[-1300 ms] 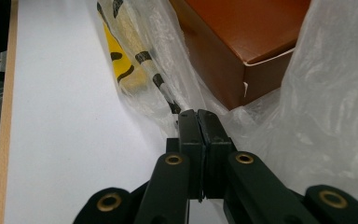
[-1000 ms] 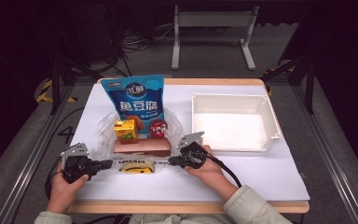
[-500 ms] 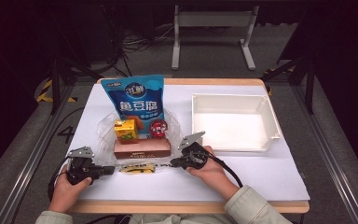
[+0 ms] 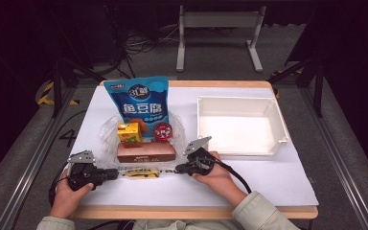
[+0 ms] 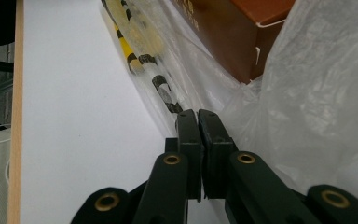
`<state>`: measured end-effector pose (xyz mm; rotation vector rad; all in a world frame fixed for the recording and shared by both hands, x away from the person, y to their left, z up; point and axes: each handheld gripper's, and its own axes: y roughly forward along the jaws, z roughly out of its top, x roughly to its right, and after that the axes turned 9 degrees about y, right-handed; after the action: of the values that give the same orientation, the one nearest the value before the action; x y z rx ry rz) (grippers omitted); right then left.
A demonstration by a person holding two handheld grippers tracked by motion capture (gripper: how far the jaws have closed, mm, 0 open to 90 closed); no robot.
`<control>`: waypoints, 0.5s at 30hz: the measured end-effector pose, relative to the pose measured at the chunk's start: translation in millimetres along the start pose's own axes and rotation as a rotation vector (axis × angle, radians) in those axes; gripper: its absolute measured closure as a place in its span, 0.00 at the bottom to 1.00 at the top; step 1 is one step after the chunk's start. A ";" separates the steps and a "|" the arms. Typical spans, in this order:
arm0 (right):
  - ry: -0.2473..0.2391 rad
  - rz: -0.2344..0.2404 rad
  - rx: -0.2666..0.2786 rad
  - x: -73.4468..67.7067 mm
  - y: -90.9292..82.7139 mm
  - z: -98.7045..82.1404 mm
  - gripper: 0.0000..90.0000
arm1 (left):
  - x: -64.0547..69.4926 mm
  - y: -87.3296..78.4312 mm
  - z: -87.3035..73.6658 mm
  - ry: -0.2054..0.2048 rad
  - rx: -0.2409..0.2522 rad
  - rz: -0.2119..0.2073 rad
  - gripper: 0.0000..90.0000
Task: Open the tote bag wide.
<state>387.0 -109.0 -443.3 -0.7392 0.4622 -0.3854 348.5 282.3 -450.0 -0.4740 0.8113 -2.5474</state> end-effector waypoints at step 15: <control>-0.007 0.008 0.041 -2.8 -4.9 4.5 0.82 | 6.6 -13.5 7.5 0.034 0.163 0.038 0.69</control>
<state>386.2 -108.4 -436.2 -0.6984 0.4495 -0.3833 342.2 285.6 -434.7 -0.3607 0.6121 -2.5666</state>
